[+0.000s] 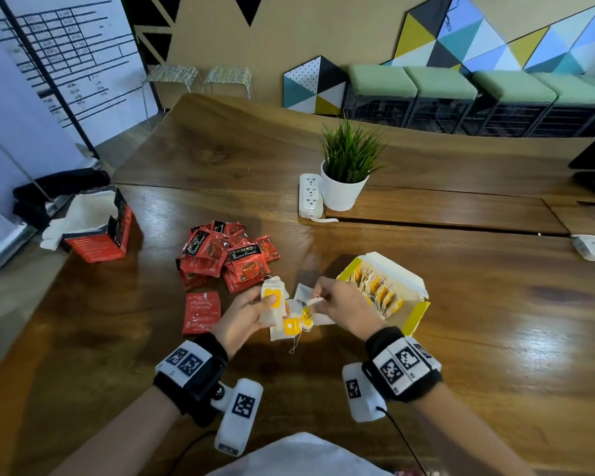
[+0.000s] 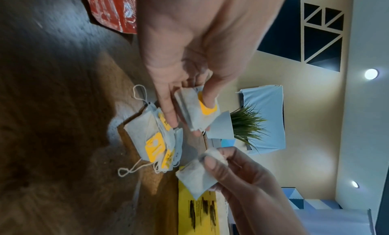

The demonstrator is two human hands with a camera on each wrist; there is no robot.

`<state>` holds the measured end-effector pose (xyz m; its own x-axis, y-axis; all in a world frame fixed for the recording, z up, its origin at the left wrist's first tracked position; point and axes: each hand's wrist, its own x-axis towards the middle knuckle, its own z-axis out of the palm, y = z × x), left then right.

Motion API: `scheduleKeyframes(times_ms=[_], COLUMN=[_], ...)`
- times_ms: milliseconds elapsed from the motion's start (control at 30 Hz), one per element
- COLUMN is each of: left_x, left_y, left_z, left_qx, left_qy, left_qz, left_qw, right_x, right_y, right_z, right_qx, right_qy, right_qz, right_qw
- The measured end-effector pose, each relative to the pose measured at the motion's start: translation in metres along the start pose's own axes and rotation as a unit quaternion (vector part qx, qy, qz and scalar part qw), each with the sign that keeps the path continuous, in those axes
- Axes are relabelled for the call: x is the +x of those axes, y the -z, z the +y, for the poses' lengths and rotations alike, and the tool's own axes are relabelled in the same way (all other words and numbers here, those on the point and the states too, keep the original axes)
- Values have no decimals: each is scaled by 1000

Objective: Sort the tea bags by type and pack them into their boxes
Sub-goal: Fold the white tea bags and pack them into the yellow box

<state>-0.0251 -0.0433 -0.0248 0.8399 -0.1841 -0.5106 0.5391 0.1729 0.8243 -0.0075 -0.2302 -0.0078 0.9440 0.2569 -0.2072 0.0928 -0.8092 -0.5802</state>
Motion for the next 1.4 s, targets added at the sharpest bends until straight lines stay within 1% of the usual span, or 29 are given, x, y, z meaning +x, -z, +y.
scheduleKeyframes(times_ms=[67, 100, 133, 167, 233, 267, 300, 333, 367, 400, 467, 500, 533, 567, 633, 700, 800, 900, 933, 1067, 1167, 1233, 1300, 1333, 1400], left_x=[2, 3, 3, 4, 5, 7, 8, 9, 10, 11, 12, 12, 12, 12, 12, 12, 11, 12, 12, 10, 9, 9, 8, 8, 9], left_y=[-2, -4, -6, -8, -11, -11, -11, -11, -11, -10, -8, -8, -8, -8, -10, -14, -18, -20, -21, -21, -23, -24, -23, -21, -18], left_z=[-2, -3, -4, -4, -3, -4, -4, -4, -5, -5, -6, -7, -7, -7, -6, -5, -5, -6, -6, -6, -6, -5, -4, -4, -5], left_qx=[-1, 0, 2, 4, 5, 4, 0, -3, -8, -14, -23, -25, -27, -28, -31, -33, -24, -29, -36, -84, -115, -120, -108, -102, -82], left_qy=[4, 5, 6, 6, 8, 10, 13, 16, 18, 20, 25, 29, 35, 42, 53, 58, 54, 52, 51, 53, 70, 83, 90, 89, 79], left_qz=[-5, -6, -5, -3, 7, 13, 17, 23, 28, 31, 27, 20, 13, 4, -13, -27, -33, -33, -36, -41, -30, -34, -43, -43, -46], left_qw=[1000, 1000, 1000, 1000, 1000, 1000, 1000, 1000, 999, 999, 999, 999, 999, 999, 998, 997, 998, 998, 997, 994, 990, 989, 989, 990, 992], right_x=[-7, -10, -14, -18, -22, -22, -22, -22, -21, -19, -19, -19, -19, -18, -16, -14, -12, -15, -17, -22, -22, -22, -23, -23, -22], right_y=[4, 6, 6, 5, 1, -2, -6, -9, -13, -16, -16, -13, -10, -7, 0, 3, 3, -5, -10, -34, -43, -43, -39, -35, -26], right_z=[6, 8, 9, 9, 9, 10, 10, 10, 11, 12, 11, 9, 6, 3, -7, -13, -19, -22, -22, -16, -10, -10, -11, -11, -9], right_qx=[99, 159, 229, 308, 455, 505, 534, 540, 525, 483, 336, 259, 192, 140, 63, 37, 49, -9, -33, -131, -138, -121, -62, -24, 45], right_qy=[-20, -32, -47, -61, -100, -122, -143, -163, -176, -181, -149, -127, -105, -85, -52, -32, 2, 53, 75, 160, 190, 210, 211, 203, 160], right_qz=[3, 1, -5, -16, -40, -51, -59, -66, -72, -75, -72, -72, -69, -63, -34, 23, 107, 170, 174, 146, 147, 135, 133, 145, 190], right_qw=[995, 987, 972, 949, 884, 853, 831, 823, 829, 853, 927, 955, 973, 984, 996, 999, 993, 984, 981, 967, 961, 961, 966, 968, 968])
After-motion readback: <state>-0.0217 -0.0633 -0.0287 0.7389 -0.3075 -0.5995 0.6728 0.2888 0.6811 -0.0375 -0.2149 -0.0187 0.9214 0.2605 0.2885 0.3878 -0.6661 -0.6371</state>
